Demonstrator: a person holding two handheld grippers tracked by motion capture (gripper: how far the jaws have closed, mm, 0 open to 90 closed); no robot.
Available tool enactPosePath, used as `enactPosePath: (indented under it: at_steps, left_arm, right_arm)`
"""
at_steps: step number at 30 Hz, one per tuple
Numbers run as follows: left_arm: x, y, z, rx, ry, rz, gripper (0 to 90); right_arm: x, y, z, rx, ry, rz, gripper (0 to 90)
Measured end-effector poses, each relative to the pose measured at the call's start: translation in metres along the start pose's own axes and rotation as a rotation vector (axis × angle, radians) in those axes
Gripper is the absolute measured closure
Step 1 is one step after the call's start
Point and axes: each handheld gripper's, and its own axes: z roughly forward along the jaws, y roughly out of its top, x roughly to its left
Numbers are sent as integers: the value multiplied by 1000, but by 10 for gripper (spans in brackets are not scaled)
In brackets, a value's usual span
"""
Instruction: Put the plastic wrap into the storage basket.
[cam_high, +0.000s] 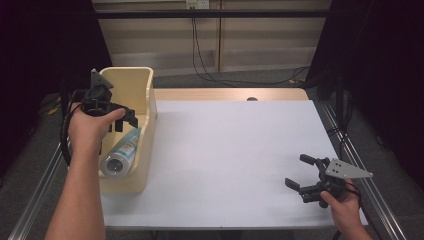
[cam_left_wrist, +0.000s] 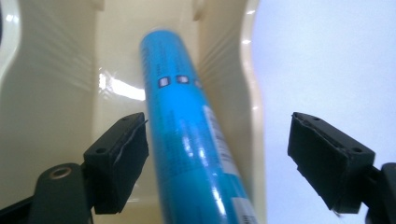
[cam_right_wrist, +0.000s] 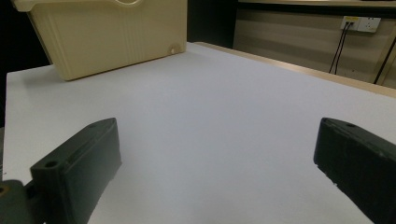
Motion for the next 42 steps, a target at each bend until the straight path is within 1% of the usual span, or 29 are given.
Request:
enactPosePath:
  at_steps: [1,4,5,8,10,13,15,17,18,20,22,23,25,27,29,30,31,36,38,42]
  left_arm:
    - [-3,0,0,-4,-1,1,188]
    - [-12,3,0,2,-13,24,171]
    - [-15,4,0,-7,-18,20,165]
    - [-21,5,1,-5,-26,36,156]
    - [-27,6,3,-14,-27,32,149]
    - [-35,6,5,-13,-41,49,142]
    - [-38,7,6,-9,-46,64,140]
    - [-43,7,7,-15,-53,64,139]
    - [-44,7,7,-12,-58,75,139]
    - [-49,7,9,-13,-59,72,138]
    - [-52,7,11,-6,-66,80,138]
    - [-54,7,12,3,-66,92,138]
    - [-57,8,14,13,-70,99,137]
    - [-60,8,15,16,-69,97,134]
    - [-62,9,16,35,-73,112,133]
    - [-64,9,17,34,-71,103,133]
    - [-66,9,18,41,-68,114,133]
    - [-74,11,21,55,-68,130,126]
    - [-78,12,22,72,-66,138,124]
    - [-85,12,27,85,-67,151,119]
  right_arm:
    - [0,0,0,-1,2,0,2]
    - [0,0,0,-1,1,-4,2]
    - [0,0,0,-1,2,-4,2]
    - [0,0,-1,-2,0,-2,2]
    - [0,1,-1,-5,-2,4,2]
    - [0,1,-1,-5,-2,4,2]
    - [0,0,-1,2,0,-4,2]
    - [0,0,-1,0,0,-1,2]
    - [1,1,-1,-2,1,0,2]
    - [1,1,-1,-2,1,0,2]
    - [1,1,0,-2,0,1,2]
    - [1,1,1,-2,2,-2,2]
    - [2,1,1,2,3,-5,2]
    - [1,1,1,1,4,-3,2]
    - [1,1,0,-1,2,-4,2]
    - [1,1,0,2,1,-3,2]
    - [1,0,0,3,-1,-2,2]
    - [2,1,1,2,6,-4,2]
    - [2,0,1,4,6,-4,2]
    - [1,1,1,2,6,-2,2]
